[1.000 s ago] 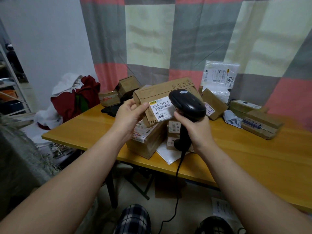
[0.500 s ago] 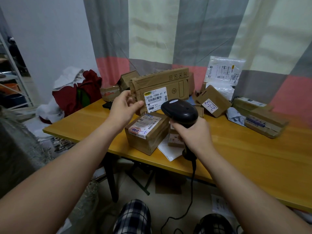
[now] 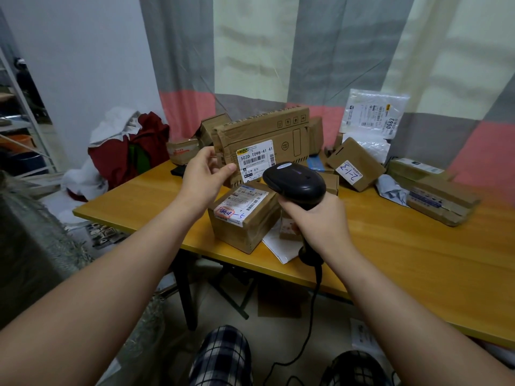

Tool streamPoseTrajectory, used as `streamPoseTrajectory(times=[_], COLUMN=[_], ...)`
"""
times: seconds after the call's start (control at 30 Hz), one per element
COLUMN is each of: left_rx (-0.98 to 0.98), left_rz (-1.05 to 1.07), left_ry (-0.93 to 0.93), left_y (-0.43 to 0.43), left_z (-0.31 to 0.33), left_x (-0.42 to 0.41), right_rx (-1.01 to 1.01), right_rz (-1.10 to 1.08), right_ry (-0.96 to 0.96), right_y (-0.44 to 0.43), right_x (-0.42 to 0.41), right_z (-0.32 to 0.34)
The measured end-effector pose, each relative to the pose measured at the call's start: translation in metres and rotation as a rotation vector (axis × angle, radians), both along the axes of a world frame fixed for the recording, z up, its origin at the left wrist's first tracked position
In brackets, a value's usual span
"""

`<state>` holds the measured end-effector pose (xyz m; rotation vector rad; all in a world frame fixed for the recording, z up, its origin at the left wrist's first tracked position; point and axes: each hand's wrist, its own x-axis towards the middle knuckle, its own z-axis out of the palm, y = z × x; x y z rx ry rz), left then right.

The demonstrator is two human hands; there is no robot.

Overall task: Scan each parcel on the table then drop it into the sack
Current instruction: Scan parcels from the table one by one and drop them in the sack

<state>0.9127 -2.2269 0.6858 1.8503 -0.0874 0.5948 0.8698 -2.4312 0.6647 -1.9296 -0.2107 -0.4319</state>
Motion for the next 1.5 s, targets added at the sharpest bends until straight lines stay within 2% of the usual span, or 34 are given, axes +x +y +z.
streamPoseTrajectory(times=[0.13, 0.27, 0.43, 0.57, 0.77, 0.87, 0.97, 1.07, 1.17, 1.3, 1.33, 1.4, 1.5], left_rx=[-0.037, -0.072, -0.185, -0.155, 0.051, 0.207, 0.477, 0.762, 0.967, 1.045, 1.054, 1.072, 1.076], left_rz=[-0.008, 0.088, 0.353, 0.615, 0.923, 0.950, 0.953, 0.885, 0.781, 0.665, 0.663, 0.665, 0.624], left_ry=[-0.085, -0.161, -0.144, -0.027, 0.140, 0.251, 0.360, 0.471, 0.640, 1.012, 1.056, 0.995, 0.701], left_y=[0.006, 0.035, 0.091, 0.139, 0.190, 0.212, 0.232, 0.249, 0.266, 0.282, 0.283, 0.275, 0.240], left_z=[0.003, -0.010, -0.061, -0.121, -0.172, -0.185, -0.192, -0.197, -0.207, -0.218, -0.219, -0.215, -0.197], left_x=[-0.025, -0.078, -0.165, -0.223, -0.282, -0.296, -0.301, -0.289, -0.261, -0.231, -0.226, -0.215, -0.199], right_rx=[0.012, 0.058, 0.025, -0.156, -0.560, -0.672, -0.732, -0.709, -0.626, -0.369, -0.346, -0.289, -0.104], right_rz=[0.059, 0.229, 0.495, 0.625, 0.633, 0.696, 0.695, 0.682, 0.630, 0.560, 0.540, 0.489, 0.411], right_ry=[0.004, 0.006, 0.035, 0.144, 0.227, 0.298, 0.342, 0.347, 0.305, 0.270, 0.231, 0.171, 0.194], right_y=[0.018, 0.061, 0.135, 0.187, 0.246, 0.262, 0.267, 0.269, 0.267, 0.257, 0.253, 0.243, 0.221], right_x=[-0.008, -0.024, -0.052, -0.063, -0.049, -0.045, -0.048, -0.054, -0.057, -0.059, -0.059, -0.057, -0.058], right_z=[-0.001, -0.008, -0.042, -0.089, -0.160, -0.186, -0.205, -0.208, -0.202, -0.191, -0.189, -0.182, -0.163])
